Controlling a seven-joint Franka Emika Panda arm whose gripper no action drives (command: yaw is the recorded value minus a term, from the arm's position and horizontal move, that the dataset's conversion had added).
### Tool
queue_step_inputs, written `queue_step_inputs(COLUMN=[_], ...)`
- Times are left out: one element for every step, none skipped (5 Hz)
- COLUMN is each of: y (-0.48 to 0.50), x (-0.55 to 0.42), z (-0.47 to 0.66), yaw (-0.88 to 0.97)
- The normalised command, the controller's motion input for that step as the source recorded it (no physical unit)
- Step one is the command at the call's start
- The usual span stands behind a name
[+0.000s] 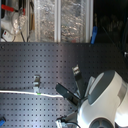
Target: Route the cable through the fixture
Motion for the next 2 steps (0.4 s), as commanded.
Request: queue_step_inputs(y=[-0.002, -0.013], x=[0.004, -0.447], z=[0.02, 0.42], yaw=[-0.01, 0.06])
